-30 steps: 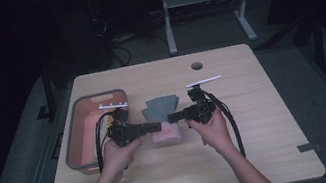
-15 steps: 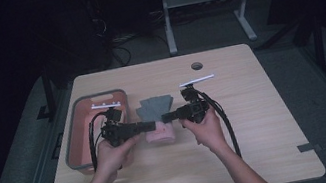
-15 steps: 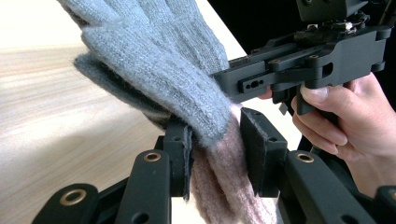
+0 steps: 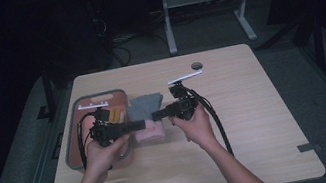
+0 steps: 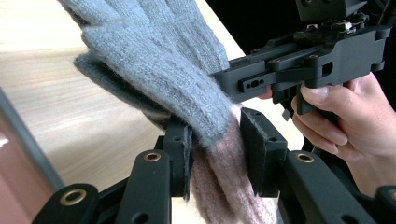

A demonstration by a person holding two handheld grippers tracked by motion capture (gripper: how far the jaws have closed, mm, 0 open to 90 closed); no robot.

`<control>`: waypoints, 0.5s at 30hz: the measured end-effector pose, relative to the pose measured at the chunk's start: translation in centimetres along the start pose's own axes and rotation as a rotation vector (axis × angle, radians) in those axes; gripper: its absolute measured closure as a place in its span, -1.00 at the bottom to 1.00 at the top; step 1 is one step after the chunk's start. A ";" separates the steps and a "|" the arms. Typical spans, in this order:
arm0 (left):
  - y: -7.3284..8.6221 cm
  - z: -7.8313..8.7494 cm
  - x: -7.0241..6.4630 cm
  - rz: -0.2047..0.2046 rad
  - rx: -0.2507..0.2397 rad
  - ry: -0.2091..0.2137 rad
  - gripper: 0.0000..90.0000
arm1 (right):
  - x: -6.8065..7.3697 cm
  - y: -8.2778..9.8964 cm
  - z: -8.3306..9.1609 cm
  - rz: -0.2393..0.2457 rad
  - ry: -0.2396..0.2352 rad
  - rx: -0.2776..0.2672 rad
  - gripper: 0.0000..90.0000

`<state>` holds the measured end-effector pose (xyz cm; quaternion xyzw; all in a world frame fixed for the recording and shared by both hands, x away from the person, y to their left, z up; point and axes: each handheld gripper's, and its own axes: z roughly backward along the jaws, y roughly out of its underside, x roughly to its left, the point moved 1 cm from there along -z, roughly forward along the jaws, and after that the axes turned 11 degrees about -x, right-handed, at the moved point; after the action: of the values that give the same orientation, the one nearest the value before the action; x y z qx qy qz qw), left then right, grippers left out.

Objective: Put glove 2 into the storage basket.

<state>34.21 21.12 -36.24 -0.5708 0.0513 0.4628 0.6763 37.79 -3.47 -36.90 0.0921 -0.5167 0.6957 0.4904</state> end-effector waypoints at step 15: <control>-1.1 2.1 0.8 0.003 -0.029 -0.024 0.45 | 1.4 -1.4 -1.7 0.006 -0.029 -0.002 0.72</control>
<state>34.49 23.39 -35.19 -0.5749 0.0376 0.4712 0.6678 38.82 -1.31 -35.92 0.1002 -0.5246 0.6952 0.4810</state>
